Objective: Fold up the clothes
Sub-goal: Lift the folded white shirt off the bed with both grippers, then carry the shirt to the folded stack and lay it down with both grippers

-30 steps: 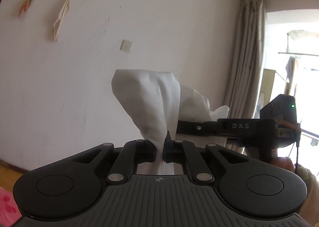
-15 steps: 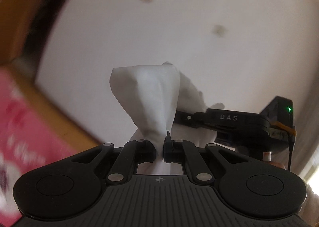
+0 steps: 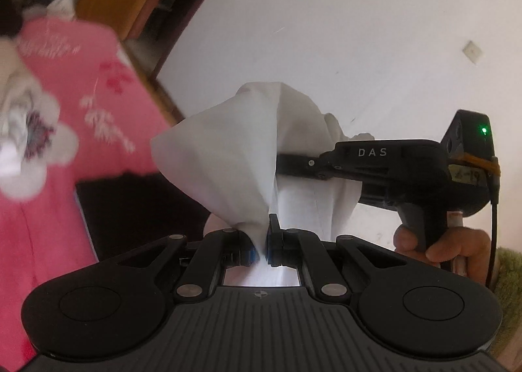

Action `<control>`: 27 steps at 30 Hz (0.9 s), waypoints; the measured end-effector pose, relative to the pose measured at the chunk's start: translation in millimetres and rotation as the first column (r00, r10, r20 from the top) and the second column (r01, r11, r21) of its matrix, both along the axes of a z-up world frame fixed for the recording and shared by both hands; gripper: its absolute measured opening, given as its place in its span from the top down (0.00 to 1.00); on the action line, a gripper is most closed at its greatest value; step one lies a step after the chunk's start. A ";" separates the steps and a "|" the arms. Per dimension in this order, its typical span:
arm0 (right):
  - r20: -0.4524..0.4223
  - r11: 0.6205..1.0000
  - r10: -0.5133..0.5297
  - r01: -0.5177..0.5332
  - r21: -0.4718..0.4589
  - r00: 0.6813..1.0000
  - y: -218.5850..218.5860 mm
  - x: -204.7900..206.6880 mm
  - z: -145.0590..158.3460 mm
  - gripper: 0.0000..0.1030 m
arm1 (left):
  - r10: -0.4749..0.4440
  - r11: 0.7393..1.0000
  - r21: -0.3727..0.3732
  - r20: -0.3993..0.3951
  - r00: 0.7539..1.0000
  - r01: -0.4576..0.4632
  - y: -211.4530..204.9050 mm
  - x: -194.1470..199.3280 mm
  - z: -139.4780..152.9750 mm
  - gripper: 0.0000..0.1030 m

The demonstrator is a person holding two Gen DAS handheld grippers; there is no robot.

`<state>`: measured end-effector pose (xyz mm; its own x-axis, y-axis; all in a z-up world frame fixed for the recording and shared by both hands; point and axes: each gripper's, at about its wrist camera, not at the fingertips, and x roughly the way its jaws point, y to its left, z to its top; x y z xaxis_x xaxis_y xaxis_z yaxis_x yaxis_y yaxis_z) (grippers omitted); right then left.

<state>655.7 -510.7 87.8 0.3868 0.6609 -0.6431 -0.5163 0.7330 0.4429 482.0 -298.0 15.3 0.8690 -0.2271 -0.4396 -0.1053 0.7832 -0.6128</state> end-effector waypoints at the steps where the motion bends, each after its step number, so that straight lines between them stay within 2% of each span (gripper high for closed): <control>1: -0.010 1.000 0.005 -0.005 -0.004 1.000 0.9 -1.4 -4.7 0.92 | 0.007 1.000 -0.011 -0.014 1.000 -0.007 -0.7 0.8 -3.9 0.96; 3: -0.029 1.000 0.012 -0.012 -0.011 1.000 -5.5 5.8 -7.8 0.92 | 0.016 1.000 -0.025 -0.032 0.999 -0.017 -10.0 6.8 7.5 0.96; 9: -0.076 0.999 0.032 -0.034 -0.026 0.997 -16.5 30.3 -22.8 0.92 | 0.031 0.999 0.013 -0.069 0.997 -0.030 1.8 19.2 -7.6 0.96; 12: -0.091 0.999 0.043 -0.046 -0.029 0.995 -10.0 43.3 -40.8 0.92 | 0.047 0.997 0.064 -0.095 0.994 -0.041 5.7 31.8 -21.0 0.96; 17: -0.092 0.997 0.075 -0.078 -0.024 0.993 7.8 65.8 -70.2 0.92 | 0.074 0.978 0.200 -0.110 0.991 -0.051 23.0 59.5 -49.4 0.96; 21: -0.115 0.994 0.107 -0.111 -0.022 0.988 25.0 89.4 -102.6 0.91 | 0.081 0.966 0.256 -0.157 0.984 -0.038 38.4 79.2 -75.4 0.96; 25: -0.143 0.991 0.127 -0.132 -0.027 0.982 41.9 107.6 -132.2 0.90 | 0.088 0.968 0.249 -0.198 0.976 -0.037 44.3 86.8 -89.1 0.96; 27: -0.161 0.990 0.133 -0.139 -0.024 0.978 49.7 116.4 -146.2 0.88 | 0.078 0.977 0.212 -0.229 0.970 -0.028 51.1 92.7 -98.3 0.92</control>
